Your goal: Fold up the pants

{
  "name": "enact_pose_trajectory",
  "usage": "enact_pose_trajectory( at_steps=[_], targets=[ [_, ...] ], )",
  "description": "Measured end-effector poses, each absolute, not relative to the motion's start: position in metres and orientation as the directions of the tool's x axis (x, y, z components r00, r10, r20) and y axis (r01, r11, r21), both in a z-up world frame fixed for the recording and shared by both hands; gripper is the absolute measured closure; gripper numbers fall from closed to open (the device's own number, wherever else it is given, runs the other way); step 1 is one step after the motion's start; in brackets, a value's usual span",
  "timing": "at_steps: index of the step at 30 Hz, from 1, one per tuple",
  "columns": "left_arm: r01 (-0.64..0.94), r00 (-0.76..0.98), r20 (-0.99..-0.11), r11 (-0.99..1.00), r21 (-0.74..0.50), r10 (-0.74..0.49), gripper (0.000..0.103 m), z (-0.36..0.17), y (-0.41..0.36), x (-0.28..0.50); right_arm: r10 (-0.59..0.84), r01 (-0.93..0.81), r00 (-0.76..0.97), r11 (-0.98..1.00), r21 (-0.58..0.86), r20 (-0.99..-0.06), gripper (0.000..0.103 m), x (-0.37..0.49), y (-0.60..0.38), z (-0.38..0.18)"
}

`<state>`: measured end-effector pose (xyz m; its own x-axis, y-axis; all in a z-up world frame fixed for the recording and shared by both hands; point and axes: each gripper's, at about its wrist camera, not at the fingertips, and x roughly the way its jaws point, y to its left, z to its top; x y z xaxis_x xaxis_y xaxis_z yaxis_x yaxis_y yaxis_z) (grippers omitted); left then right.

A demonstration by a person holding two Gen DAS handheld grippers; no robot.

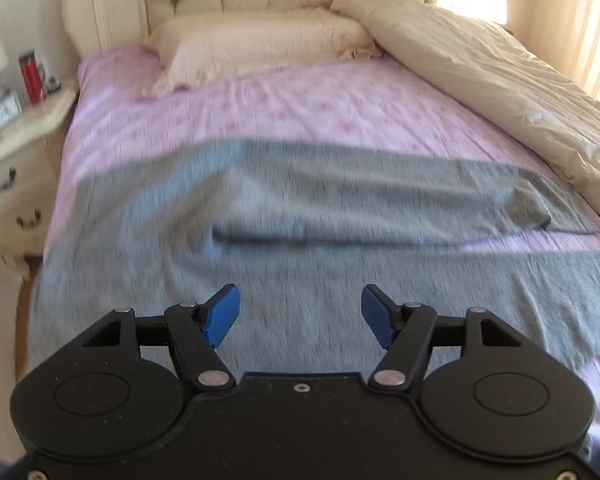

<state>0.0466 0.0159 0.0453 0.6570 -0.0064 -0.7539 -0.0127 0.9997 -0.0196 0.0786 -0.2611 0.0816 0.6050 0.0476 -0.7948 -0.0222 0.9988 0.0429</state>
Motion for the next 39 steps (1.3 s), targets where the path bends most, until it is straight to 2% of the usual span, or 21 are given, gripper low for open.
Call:
enact_pose_trajectory(
  at_steps=[8,12,20,28,33,39],
  targets=[
    [-0.081,0.707,-0.705,0.997,-0.018,0.045,0.034,0.053,0.030,0.093,-0.058,0.042,0.702,0.998,-0.040,-0.710,0.050,0.127,-0.316,0.073],
    [-0.116,0.700,-0.709,0.993,0.000,0.082,0.035,0.038,0.034,0.109,-0.077,0.091,0.675,0.996,-0.021,-0.734,0.050,0.155,-0.350,0.051],
    [-0.101,0.628,-0.776,0.995,-0.010,0.056,0.035,-0.010,0.034,0.117,-0.182,0.278,0.651,0.961,0.007,-0.737,0.050,0.200,-0.404,0.008],
    [-0.084,0.620,-0.784,0.996,-0.024,0.033,0.035,-0.022,0.034,0.115,-0.261,0.437,0.570,0.899,0.019,-0.779,0.050,0.237,-0.437,-0.037],
    [-0.081,0.616,-0.788,0.995,-0.057,0.005,0.035,-0.029,0.038,0.119,-0.248,0.444,0.523,0.896,0.012,-0.816,0.050,0.239,-0.440,-0.061],
    [-0.057,0.622,-0.783,0.995,-0.079,-0.026,0.035,-0.035,0.039,0.124,-0.217,0.418,0.533,0.908,0.031,-0.818,0.049,0.235,-0.443,-0.063]
  ],
)
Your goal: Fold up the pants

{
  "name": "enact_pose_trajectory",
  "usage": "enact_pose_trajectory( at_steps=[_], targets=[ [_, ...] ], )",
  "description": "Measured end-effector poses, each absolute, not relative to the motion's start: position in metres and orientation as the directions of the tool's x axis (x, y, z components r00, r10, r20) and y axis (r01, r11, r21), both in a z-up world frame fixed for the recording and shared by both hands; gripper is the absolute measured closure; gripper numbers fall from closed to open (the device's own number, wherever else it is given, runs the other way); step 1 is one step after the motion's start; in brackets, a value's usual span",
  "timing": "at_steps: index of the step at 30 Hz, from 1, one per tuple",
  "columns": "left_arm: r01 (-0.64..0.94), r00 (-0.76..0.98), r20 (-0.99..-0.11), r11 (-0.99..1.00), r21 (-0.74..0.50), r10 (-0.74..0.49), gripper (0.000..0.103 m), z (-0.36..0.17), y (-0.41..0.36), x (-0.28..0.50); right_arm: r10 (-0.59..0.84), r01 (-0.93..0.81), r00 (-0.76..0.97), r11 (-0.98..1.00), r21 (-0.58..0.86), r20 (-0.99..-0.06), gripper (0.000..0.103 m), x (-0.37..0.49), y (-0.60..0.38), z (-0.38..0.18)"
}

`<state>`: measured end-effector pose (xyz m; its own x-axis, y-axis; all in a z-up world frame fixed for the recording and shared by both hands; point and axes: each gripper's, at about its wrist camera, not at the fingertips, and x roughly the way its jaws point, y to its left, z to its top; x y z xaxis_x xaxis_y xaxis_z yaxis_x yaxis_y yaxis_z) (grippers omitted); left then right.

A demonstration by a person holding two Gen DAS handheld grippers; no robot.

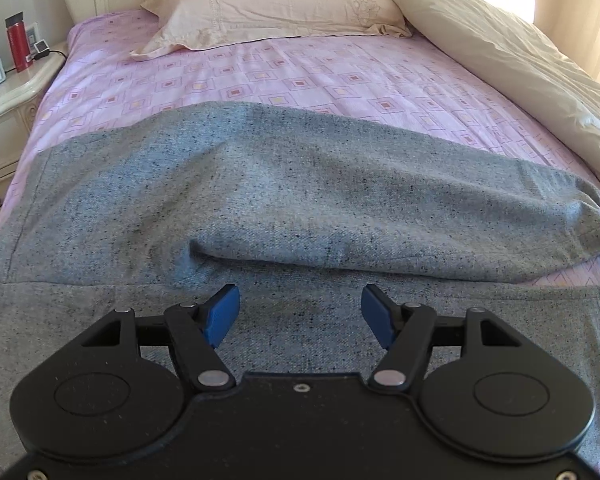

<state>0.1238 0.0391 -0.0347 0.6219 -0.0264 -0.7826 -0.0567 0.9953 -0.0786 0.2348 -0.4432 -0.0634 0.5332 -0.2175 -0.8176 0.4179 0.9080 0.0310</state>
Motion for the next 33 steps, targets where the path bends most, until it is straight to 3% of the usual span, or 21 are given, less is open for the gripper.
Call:
enact_pose_trajectory(
  at_steps=[2,3,4,7,10,13,16,19,22,29,33],
  targets=[
    [-0.049,0.621,-0.783,0.995,-0.084,-0.035,0.035,-0.036,0.038,0.125,-0.196,0.384,0.536,0.923,0.031,-0.821,0.058,0.235,-0.441,-0.063],
    [-0.045,0.620,-0.783,0.995,-0.085,-0.039,0.035,-0.037,0.038,0.126,-0.168,0.344,0.551,0.938,0.039,-0.817,0.079,0.235,-0.438,-0.061],
    [-0.040,0.620,-0.784,0.996,-0.084,-0.041,0.035,-0.038,0.036,0.126,-0.143,0.309,0.560,0.950,0.046,-0.816,0.092,0.234,-0.434,-0.060],
    [-0.029,0.622,-0.782,0.997,-0.077,-0.042,0.035,-0.039,0.034,0.126,-0.194,0.305,0.558,0.952,-0.019,-0.807,0.095,0.232,-0.428,-0.053],
    [-0.030,0.622,-0.782,0.997,-0.074,-0.039,0.035,-0.038,0.035,0.126,-0.319,0.370,0.543,0.921,-0.120,-0.777,0.095,0.233,-0.438,-0.050],
    [-0.047,0.619,-0.785,0.995,-0.083,-0.036,0.035,-0.038,0.040,0.127,-0.321,0.387,0.513,0.914,-0.119,-0.796,0.092,0.237,-0.442,-0.055],
    [-0.072,0.611,-0.791,0.993,-0.097,-0.033,0.035,-0.038,0.044,0.129,-0.354,0.352,0.598,0.922,-0.161,-0.719,0.085,0.231,-0.424,-0.038],
    [-0.086,0.606,-0.795,0.990,-0.109,-0.035,0.035,-0.038,0.047,0.131,-0.264,0.281,0.698,0.956,-0.085,-0.665,0.073,0.237,-0.402,-0.011],
    [-0.087,0.600,-0.799,0.990,-0.107,-0.033,0.035,-0.040,0.047,0.132,-0.097,0.216,0.696,0.973,0.079,-0.711,0.059,0.260,-0.384,-0.002],
    [-0.079,0.589,-0.807,0.991,-0.108,-0.041,0.035,-0.044,0.048,0.133,-0.034,0.189,0.605,0.977,0.103,-0.795,0.056,0.323,-0.335,-0.021],
    [-0.075,0.582,-0.812,0.991,-0.110,-0.046,0.034,-0.048,0.049,0.135,0.080,0.000,0.574,0.995,0.098,-0.815,0.055,0.339,-0.300,-0.027]
  ],
)
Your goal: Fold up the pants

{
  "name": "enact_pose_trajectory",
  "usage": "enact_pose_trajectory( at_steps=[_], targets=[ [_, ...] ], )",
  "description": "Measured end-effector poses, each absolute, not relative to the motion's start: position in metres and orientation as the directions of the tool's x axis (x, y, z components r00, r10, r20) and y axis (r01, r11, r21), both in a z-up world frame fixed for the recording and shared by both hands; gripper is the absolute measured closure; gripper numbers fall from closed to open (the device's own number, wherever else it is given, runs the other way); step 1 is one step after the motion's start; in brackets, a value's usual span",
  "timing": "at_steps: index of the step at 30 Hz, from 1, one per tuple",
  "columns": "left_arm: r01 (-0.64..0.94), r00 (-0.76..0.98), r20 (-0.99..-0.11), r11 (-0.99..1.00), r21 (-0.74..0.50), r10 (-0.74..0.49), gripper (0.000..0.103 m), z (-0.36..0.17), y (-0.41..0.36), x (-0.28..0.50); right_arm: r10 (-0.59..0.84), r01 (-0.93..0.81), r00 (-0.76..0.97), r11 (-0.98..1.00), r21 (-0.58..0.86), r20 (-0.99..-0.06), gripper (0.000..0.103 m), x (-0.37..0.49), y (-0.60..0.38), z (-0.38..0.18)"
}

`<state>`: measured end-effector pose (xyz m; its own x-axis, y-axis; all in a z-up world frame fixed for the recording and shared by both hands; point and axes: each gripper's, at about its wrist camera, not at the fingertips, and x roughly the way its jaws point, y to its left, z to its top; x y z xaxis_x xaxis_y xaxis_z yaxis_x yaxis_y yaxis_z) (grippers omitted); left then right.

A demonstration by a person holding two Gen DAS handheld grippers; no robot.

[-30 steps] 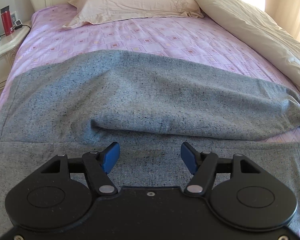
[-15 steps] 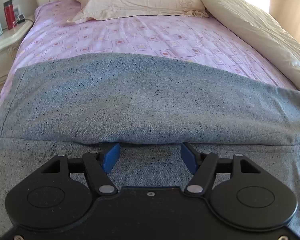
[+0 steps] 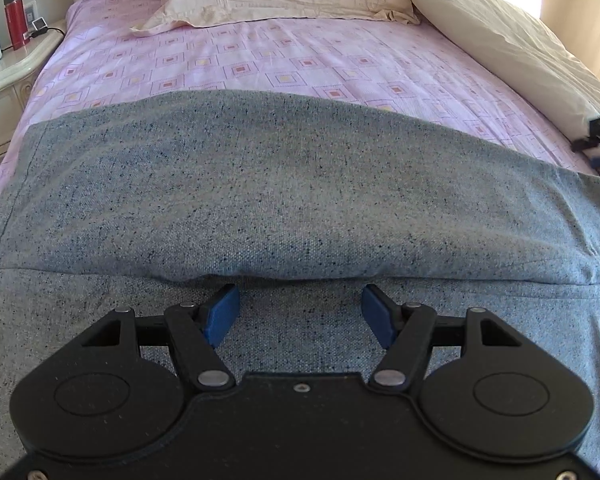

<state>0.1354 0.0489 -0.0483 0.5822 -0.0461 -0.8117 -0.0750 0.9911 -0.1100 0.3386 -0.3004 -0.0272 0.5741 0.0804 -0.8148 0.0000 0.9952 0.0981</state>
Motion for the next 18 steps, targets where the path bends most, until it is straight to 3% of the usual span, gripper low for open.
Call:
enact_pose_trajectory(
  at_steps=[4,9,14,15,16,17,18],
  targets=[
    [-0.058,0.588,-0.808,0.995,-0.084,-0.034,0.034,-0.051,0.045,0.136,0.203,-0.219,0.488,0.970,0.106,-0.849,0.049,0.347,-0.269,-0.035],
    [-0.037,0.597,-0.802,0.997,-0.062,-0.028,0.032,-0.053,0.040,0.132,0.262,-0.360,0.408,0.927,0.109,-0.875,0.048,0.345,-0.250,-0.047],
    [-0.031,0.599,-0.799,0.997,-0.074,-0.041,0.031,-0.053,0.041,0.131,0.226,-0.459,0.398,0.888,0.021,-0.889,0.046,0.331,-0.236,-0.057],
    [-0.031,0.600,-0.799,0.997,-0.075,-0.042,0.031,-0.052,0.041,0.131,0.218,-0.463,0.413,0.886,0.002,-0.884,0.058,0.327,-0.234,-0.055],
    [-0.030,0.601,-0.798,0.997,-0.075,-0.042,0.031,-0.053,0.041,0.131,0.208,-0.468,0.433,0.884,-0.022,-0.877,0.083,0.322,-0.232,-0.052],
    [-0.029,0.602,-0.798,0.997,-0.073,-0.041,0.031,-0.053,0.042,0.131,0.198,-0.477,0.449,0.878,-0.046,-0.871,0.096,0.315,-0.230,-0.049],
    [-0.028,0.602,-0.797,0.997,-0.072,-0.041,0.031,-0.053,0.041,0.131,0.200,-0.490,0.461,0.870,-0.060,-0.865,0.100,0.306,-0.229,-0.044]
  ],
)
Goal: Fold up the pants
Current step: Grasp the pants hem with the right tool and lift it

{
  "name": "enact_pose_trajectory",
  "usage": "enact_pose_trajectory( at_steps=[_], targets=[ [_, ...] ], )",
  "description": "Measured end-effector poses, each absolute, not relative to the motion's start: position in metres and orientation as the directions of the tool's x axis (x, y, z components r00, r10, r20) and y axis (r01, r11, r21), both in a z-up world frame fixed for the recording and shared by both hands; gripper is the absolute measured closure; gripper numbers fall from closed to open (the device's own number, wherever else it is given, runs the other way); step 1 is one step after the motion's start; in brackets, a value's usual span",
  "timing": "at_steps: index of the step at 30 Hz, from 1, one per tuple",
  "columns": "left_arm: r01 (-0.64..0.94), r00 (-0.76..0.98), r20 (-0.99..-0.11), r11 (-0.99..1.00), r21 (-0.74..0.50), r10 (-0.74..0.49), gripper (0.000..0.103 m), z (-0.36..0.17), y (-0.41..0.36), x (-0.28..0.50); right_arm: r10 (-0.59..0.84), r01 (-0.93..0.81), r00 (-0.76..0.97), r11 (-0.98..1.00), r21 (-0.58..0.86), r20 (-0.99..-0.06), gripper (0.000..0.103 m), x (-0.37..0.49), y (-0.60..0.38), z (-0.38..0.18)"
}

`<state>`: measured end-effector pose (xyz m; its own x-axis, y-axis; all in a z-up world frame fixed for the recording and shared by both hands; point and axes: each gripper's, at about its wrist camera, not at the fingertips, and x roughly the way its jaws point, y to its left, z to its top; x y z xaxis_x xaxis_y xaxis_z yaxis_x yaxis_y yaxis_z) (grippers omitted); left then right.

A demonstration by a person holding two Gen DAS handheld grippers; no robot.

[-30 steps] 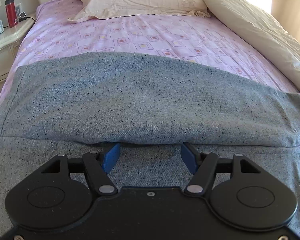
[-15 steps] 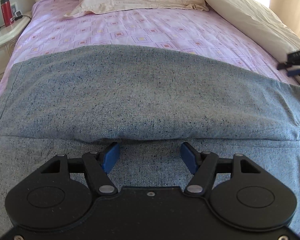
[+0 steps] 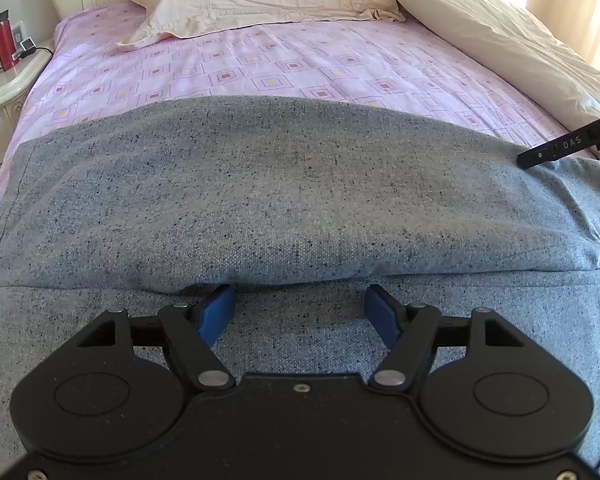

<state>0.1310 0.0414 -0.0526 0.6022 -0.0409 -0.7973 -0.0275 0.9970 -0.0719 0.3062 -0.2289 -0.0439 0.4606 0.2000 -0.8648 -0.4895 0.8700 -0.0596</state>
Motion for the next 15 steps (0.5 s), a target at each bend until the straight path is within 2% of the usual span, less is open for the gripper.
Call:
enact_pose_trajectory(
  at_steps=[4,10,15],
  targets=[
    [-0.027,0.603,-0.796,0.997,-0.079,-0.046,0.031,-0.051,0.042,0.130,0.199,-0.557,0.497,0.819,-0.135,-0.844,0.101,0.262,-0.227,-0.023],
    [-0.055,0.618,-0.783,0.990,-0.130,-0.068,0.031,-0.038,0.051,0.126,0.262,-0.616,0.478,0.780,-0.107,-0.838,0.101,0.203,-0.231,0.001],
    [-0.093,0.643,-0.761,0.977,-0.190,-0.087,0.031,-0.023,0.063,0.120,0.294,-0.683,0.411,0.726,-0.078,-0.863,0.101,0.169,-0.222,-0.003]
  ],
)
